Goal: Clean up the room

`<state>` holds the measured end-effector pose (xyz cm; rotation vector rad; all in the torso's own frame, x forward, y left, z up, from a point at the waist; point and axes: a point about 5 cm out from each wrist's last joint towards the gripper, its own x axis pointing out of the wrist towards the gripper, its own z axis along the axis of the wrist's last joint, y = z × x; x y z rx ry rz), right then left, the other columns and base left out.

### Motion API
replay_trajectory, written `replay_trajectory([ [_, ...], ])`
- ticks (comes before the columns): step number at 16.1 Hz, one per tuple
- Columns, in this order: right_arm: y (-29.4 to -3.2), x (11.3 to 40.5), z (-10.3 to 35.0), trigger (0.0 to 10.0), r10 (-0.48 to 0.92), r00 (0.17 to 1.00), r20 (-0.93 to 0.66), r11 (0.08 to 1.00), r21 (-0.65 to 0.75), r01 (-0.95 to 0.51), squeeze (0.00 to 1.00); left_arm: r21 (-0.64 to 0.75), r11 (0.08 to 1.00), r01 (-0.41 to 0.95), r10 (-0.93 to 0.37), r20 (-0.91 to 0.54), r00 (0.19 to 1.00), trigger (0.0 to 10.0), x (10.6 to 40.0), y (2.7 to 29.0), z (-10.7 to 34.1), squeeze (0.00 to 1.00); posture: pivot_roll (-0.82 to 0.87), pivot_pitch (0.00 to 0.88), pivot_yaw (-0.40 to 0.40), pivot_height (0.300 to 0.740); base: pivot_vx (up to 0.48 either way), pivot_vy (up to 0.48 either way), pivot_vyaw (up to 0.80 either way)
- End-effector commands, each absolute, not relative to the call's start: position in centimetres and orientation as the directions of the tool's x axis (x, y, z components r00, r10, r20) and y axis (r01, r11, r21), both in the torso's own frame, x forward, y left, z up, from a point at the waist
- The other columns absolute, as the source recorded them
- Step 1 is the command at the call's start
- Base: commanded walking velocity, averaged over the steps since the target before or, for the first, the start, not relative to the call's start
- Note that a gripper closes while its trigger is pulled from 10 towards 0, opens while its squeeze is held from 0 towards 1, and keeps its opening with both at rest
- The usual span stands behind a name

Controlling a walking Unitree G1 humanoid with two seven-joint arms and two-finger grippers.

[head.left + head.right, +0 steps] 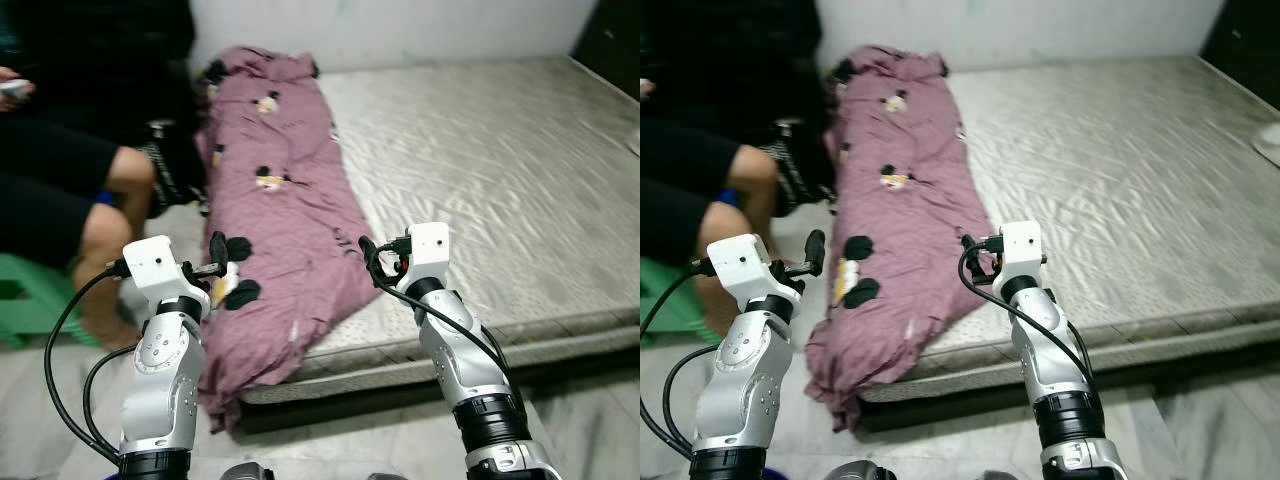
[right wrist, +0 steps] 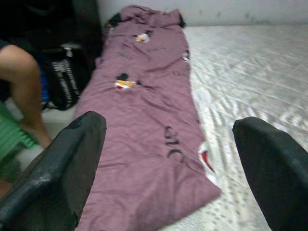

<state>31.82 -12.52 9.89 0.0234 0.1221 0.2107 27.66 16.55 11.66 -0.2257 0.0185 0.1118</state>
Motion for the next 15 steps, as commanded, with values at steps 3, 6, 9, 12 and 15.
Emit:
replay_trajectory([
  [3,-12.65,32.04,10.13,10.0,0.200,0.973,-0.118,0.980,0.045,-0.196,0.00,-0.221,0.969,-0.108,0.104,-0.027,0.994,10.0,27.80,16.52,11.89,0.00,-0.01,0.000,0.023,0.740,0.000,0.000,-0.40],
  [6,-12.57,32.04,10.16,10.0,0.204,0.972,-0.117,0.979,0.040,-0.201,0.00,-0.221,0.969,-0.108,0.104,-0.027,0.994,10.0,27.82,16.56,11.89,0.00,-0.01,0.000,0.025,0.740,0.000,0.000,-0.80],
  [9,-12.55,32.04,10.17,10.0,0.205,0.972,-0.115,0.979,0.043,-0.201,0.00,-0.219,0.970,-0.107,0.104,-0.026,0.994,10.0,27.83,16.57,11.91,0.00,-0.01,0.000,0.025,0.740,0.000,0.000,-0.53],
  [12,-12.47,32.01,10.23,10.0,0.208,0.972,-0.111,0.978,0.041,-0.204,0.00,-0.220,0.970,-0.105,0.102,-0.025,0.994,10.0,27.81,16.57,11.94,0.00,-0.01,0.000,0.027,0.740,0.000,0.000,0.00],
  [15,-12.45,32.00,10.26,10.0,0.211,0.972,-0.108,0.977,0.039,-0.208,0.00,-0.222,0.969,-0.108,0.105,-0.025,0.994,10.0,27.81,16.56,11.94,0.00,-0.01,0.000,0.026,0.740,0.000,0.000,0.00],
])
